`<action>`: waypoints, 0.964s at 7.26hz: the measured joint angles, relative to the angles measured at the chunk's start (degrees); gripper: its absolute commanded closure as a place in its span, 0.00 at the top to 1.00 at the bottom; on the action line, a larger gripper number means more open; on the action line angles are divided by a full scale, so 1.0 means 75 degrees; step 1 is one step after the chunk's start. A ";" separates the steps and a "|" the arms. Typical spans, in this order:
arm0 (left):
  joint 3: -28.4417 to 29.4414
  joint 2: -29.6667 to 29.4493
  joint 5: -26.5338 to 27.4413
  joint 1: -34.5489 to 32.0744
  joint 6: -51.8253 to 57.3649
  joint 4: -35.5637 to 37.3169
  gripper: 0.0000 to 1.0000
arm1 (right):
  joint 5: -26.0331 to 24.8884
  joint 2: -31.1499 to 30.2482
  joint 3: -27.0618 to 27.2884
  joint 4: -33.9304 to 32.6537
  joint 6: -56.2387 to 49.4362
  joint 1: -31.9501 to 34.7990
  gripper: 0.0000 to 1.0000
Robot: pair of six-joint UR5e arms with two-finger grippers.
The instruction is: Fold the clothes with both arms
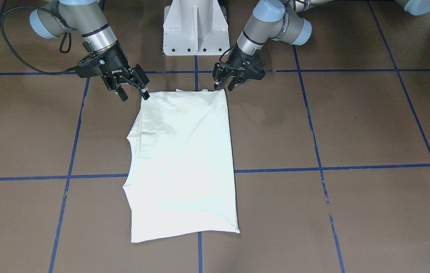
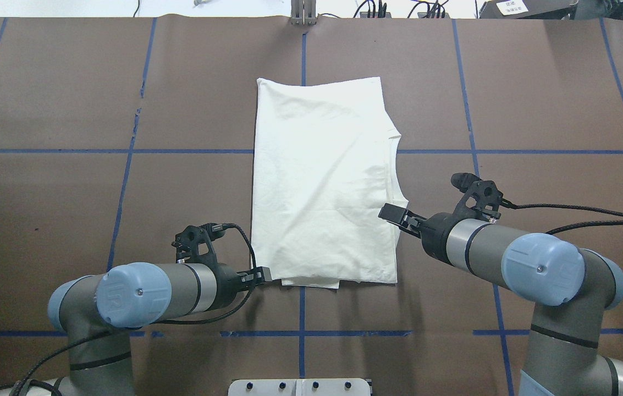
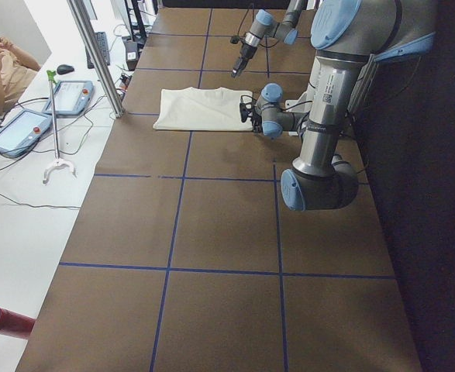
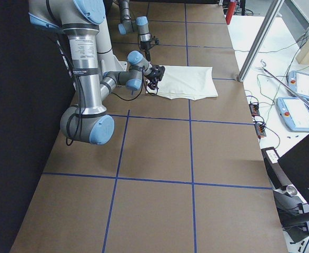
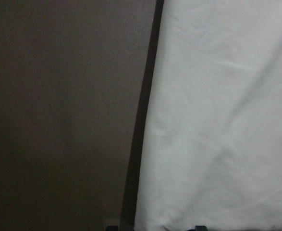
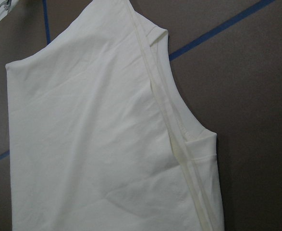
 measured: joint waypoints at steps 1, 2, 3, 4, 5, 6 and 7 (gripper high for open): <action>0.0033 -0.0052 0.0006 -0.0008 -0.0068 0.0000 0.61 | -0.0010 0.0002 -0.0014 0.0000 0.0000 0.0000 1.00; 0.0049 -0.0084 0.0012 -0.0037 -0.0132 0.0001 0.61 | -0.0014 0.0007 -0.0036 0.0000 0.0000 0.0000 1.00; 0.0055 -0.0097 0.0015 -0.0062 -0.0171 0.0001 0.61 | -0.0015 0.0007 -0.0058 0.0000 0.0000 0.0000 1.00; 0.0062 -0.0100 0.0016 -0.0075 -0.0194 0.0001 0.61 | -0.0016 0.0007 -0.0076 0.0000 0.0000 0.0000 1.00; 0.0085 -0.0103 0.0016 -0.0087 -0.0202 0.0001 0.61 | -0.0016 0.0008 -0.0096 0.0000 0.0000 0.0000 1.00; 0.0120 -0.0103 0.0020 -0.0097 -0.0206 0.0001 0.61 | -0.0016 0.0010 -0.0114 0.0000 0.0000 0.0000 1.00; 0.0143 -0.0108 0.0021 -0.0102 -0.0207 0.0001 0.61 | -0.0027 0.0011 -0.0120 0.0000 0.0000 0.0000 1.00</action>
